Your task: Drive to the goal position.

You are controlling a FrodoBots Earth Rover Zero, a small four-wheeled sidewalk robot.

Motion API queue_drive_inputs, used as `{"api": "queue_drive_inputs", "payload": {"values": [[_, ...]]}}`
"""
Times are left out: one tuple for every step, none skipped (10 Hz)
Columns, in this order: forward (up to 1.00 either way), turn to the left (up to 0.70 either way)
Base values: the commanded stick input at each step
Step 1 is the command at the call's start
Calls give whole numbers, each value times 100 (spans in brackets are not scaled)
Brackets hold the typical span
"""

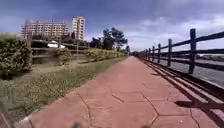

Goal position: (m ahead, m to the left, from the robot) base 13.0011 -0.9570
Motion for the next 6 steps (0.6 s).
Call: {"api": "queue_drive_inputs", "payload": {"values": [[70,0],[70,0],[70,0],[70,0],[70,0],[70,0]]}}
